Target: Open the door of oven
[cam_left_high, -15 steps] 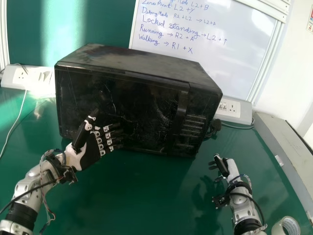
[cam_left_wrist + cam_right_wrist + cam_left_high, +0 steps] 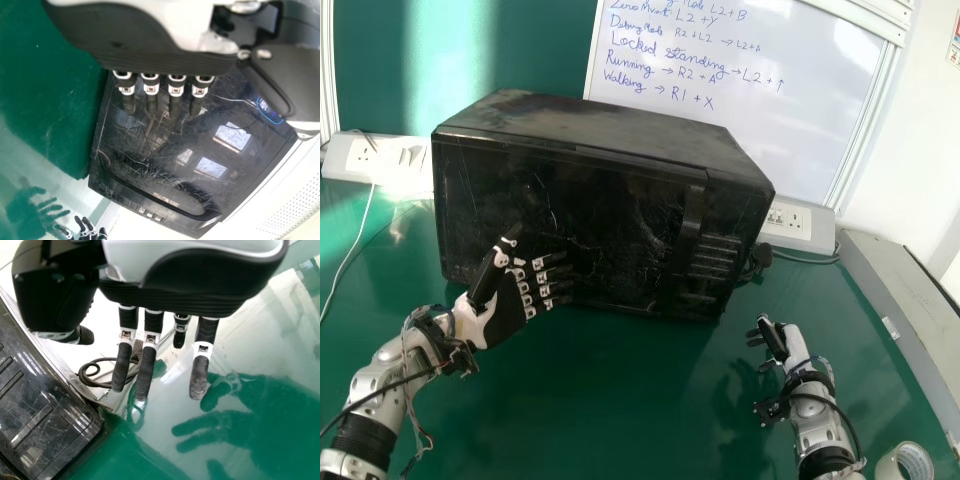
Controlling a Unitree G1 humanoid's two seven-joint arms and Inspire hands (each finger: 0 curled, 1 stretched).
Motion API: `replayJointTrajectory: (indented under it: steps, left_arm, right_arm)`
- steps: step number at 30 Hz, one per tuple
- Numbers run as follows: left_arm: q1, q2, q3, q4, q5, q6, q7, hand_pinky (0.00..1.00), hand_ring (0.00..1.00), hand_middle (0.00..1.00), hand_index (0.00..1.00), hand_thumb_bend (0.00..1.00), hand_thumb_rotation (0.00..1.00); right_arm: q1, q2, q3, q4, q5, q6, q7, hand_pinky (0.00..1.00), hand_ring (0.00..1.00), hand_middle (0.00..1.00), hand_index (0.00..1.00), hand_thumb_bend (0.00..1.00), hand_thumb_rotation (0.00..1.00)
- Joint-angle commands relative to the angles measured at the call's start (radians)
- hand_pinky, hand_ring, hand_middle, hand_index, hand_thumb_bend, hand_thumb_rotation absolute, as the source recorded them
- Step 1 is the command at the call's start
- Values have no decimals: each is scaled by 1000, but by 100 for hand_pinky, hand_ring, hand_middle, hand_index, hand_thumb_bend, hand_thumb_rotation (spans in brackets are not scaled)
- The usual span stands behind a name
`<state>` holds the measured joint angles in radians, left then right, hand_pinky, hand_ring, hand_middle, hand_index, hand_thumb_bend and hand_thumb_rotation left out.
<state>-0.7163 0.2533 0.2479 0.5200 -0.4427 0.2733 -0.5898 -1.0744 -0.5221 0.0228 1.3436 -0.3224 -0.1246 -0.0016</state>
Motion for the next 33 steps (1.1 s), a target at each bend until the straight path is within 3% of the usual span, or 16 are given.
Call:
replayJointTrajectory:
  steps: [1,11,15,20,26,33]
  left_arm:
    - [8,5,2,5,-1,6,-2,77,99,100,98,100,89]
    - [7,6,16,13,-12,-4,-5,77,99,100,98,100,89]
    - [21,0,34,-20,-43,22,-4,77,98,100,98,100,87]
    - [50,-14,58,-98,-96,66,10,77,98,100,99,100,84]
    - [97,-34,65,-226,-178,153,16,77,97,100,100,100,87]
    - [138,-56,59,-381,-234,236,94,77,96,100,100,100,89]
  right_arm:
    - [-11,-2,-4,1,8,2,3,31,38,49,49,51,15]
    - [-13,4,-2,3,5,4,-5,32,38,48,49,51,15]
    - [-13,5,-5,4,7,6,-7,30,37,47,49,51,15]
    - [-14,7,-7,4,8,15,-14,30,37,48,49,51,15]
    - [-8,2,-9,3,11,1,-6,30,36,47,49,51,15]
    - [-9,1,-4,3,3,2,-13,30,37,47,49,51,14]
